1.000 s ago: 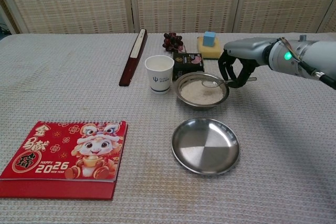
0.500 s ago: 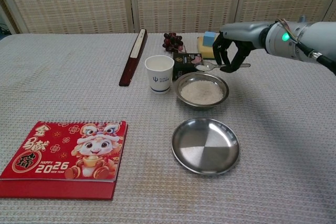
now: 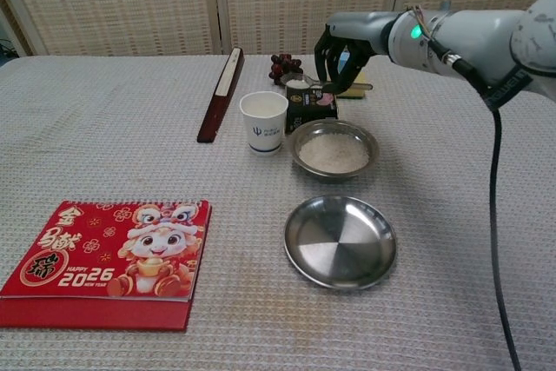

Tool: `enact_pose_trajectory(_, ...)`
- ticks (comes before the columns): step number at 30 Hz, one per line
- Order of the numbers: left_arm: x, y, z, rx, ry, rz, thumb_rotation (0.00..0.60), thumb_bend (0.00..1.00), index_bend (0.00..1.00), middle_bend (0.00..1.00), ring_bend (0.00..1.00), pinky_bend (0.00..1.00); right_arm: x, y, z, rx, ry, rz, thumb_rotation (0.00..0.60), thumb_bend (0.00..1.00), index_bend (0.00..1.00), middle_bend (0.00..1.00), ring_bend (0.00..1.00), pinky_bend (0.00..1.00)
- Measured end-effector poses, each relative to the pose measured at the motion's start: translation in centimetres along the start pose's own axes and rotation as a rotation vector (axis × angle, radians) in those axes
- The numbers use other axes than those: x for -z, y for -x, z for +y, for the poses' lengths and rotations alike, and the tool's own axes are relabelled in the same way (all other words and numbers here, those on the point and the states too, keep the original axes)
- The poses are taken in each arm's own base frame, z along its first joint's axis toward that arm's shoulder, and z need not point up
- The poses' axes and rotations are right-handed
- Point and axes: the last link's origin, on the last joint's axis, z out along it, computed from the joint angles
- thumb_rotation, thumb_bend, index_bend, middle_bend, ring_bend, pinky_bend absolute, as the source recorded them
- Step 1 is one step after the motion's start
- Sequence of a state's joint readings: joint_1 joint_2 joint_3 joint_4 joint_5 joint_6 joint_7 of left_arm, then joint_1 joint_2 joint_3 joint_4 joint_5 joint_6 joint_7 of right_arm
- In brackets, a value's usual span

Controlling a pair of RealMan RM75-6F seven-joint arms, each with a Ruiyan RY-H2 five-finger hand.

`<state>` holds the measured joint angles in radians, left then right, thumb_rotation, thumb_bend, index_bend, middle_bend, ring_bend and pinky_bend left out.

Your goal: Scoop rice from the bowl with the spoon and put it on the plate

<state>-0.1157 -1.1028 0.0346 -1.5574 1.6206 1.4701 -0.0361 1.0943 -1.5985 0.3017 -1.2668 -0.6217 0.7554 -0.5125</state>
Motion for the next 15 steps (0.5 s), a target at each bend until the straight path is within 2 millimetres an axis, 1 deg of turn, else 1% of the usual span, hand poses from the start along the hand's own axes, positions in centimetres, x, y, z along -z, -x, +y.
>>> enact_pose_trajectory(7,-0.1,-0.1,-0.1,0.004,-0.002,-0.001,0.6,0.46,0.0,0.0,0.0,0.09,-1.9,0.1,-3.0,0.029,-0.013,0.001,0.6,0.32,0.93,0.58,0.21,0.0)
enact_pose_trajectory(10,-0.1,-0.1,-0.3,0.01,-0.004,-0.002,0.6,0.46,0.0,0.0,0.0,0.09,-2.4,0.1,-3.8,0.069,-0.013,0.005,0.6,0.32,0.93,0.58,0.21,0.0)
enact_pose_trajectory(15,-0.2,-0.1,-0.5,0.033,-0.004,-0.014,0.6,0.46,0.0,0.0,0.0,0.09,-3.1,0.7,-4.5,0.157,0.002,0.011,0.6,0.32,0.93,0.58,0.21,0.0)
